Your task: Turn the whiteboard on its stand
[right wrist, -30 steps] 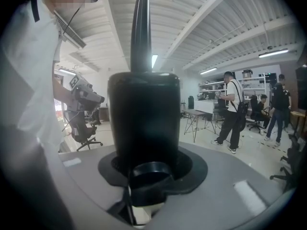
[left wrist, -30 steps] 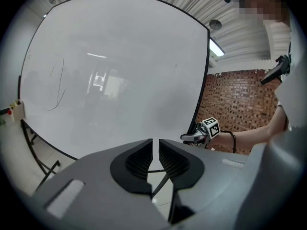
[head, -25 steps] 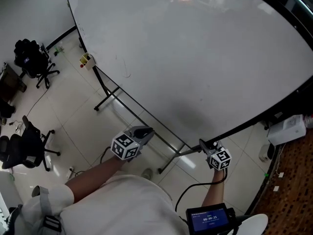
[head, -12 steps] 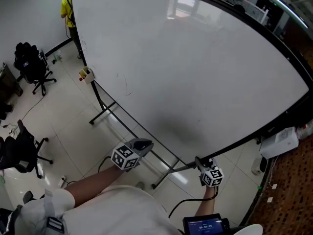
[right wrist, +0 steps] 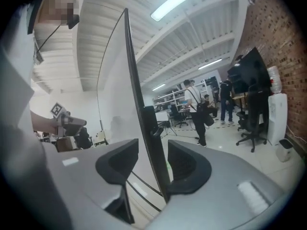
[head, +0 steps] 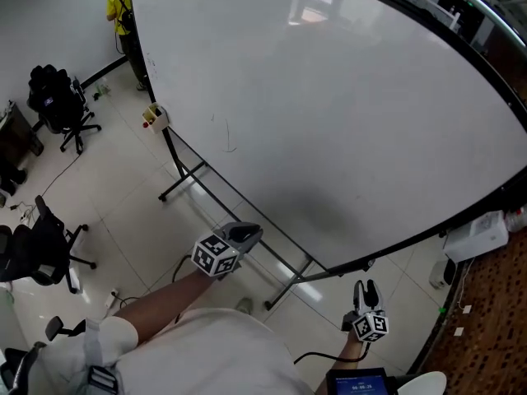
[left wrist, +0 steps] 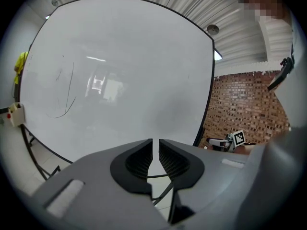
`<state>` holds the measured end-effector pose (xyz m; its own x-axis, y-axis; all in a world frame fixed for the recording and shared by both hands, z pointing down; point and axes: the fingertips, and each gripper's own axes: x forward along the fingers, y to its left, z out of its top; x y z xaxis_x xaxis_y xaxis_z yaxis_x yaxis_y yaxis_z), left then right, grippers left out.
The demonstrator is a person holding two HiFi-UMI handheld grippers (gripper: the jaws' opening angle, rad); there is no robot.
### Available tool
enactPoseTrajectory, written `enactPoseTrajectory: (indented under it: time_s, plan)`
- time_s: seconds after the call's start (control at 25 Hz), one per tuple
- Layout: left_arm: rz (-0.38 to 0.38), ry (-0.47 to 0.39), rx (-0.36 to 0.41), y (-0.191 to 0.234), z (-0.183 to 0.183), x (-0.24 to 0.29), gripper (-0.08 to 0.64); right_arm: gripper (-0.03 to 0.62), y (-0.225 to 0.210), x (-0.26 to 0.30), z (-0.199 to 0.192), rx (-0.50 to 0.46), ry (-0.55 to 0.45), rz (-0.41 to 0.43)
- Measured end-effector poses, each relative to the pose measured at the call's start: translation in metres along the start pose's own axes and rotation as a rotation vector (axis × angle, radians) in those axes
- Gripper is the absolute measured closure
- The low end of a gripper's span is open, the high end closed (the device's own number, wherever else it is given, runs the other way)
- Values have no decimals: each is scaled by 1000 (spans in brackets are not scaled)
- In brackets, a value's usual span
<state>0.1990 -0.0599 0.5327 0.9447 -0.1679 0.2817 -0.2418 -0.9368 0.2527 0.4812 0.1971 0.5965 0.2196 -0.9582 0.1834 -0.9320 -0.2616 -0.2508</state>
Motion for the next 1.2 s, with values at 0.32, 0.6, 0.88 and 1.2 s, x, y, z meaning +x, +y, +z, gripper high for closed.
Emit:
enactPoseTrajectory:
  time_s: [0.32, 0.6, 0.88, 1.2]
  plan:
    - [24, -27, -29, 31, -4, -32, 500, 440, 41, -6, 25, -28, -45, -44]
    - [14, -51, -16, 68, 15, -75, 500, 446, 115, 37, 39, -64, -65, -34]
    - [-16, -51, 43, 113, 40, -115, 502, 463, 203, 72, 53, -58, -91, -55]
    - [-60, -45, 61, 152, 44, -139, 502, 483, 273, 81, 71, -89, -129, -107]
